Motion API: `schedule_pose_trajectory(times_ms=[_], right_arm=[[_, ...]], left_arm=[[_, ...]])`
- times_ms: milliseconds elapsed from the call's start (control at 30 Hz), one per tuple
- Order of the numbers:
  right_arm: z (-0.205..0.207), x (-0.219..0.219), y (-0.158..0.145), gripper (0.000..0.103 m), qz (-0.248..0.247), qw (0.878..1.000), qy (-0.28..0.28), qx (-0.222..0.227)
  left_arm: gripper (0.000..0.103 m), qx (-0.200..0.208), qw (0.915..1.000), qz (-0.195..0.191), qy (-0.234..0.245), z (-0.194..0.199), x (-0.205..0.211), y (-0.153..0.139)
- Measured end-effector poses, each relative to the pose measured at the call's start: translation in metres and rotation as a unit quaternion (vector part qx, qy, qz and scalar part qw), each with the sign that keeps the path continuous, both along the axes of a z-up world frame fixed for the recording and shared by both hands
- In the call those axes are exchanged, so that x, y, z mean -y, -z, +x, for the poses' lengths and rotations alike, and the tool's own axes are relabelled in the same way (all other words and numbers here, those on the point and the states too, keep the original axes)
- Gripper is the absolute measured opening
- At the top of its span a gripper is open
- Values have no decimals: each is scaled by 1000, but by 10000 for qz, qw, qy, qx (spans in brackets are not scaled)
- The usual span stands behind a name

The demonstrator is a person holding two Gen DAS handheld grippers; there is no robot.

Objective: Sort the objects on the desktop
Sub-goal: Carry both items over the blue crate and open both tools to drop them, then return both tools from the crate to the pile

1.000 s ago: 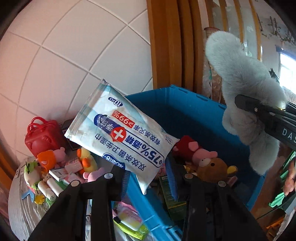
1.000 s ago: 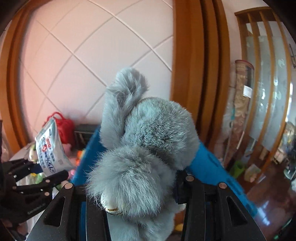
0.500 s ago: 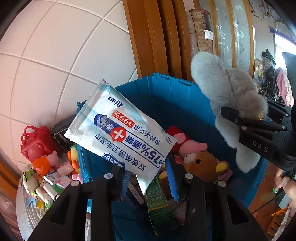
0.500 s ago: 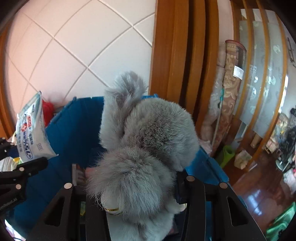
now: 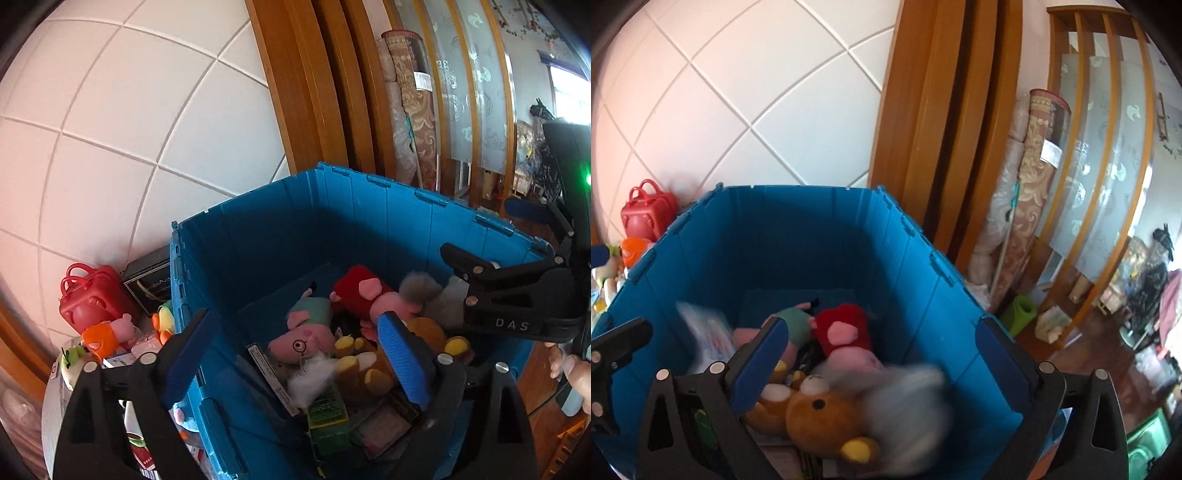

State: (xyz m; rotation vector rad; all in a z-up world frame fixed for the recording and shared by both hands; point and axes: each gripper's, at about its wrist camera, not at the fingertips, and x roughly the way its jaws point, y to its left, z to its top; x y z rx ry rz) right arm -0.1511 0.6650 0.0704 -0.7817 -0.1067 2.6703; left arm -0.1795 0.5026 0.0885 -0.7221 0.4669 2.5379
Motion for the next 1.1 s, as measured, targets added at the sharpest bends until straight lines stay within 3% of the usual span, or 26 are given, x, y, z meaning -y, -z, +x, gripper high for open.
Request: schedule_pose_trajectory(times_ms=[300,467,533,633,833,1100], right_arm=[[24,19,-5,103,-85,9999,-91,-115],[53,45,-19,103,-200,9989,-91,-414],[61,58,-22,103,-209,9987,-88,-466],[70,83,-23,103,-323,9980,-124,-530],[80,141,-17,103,-502,9966,-335,-557],[83,213,5,103,-870,9920,-741,-534]], left_arm=[[93,-75,9991,410,-121,19,27,-2],[94,-389,9959,797,-206,42,57,-11],[103,-531,9933,995,-253,52,78,-15],[103,-750,9892,1202,-385,60,106,-18],[103,-197,9890,1325,-633,55,161,3],[102,568,9846,1164,-1171,52,269,65]])
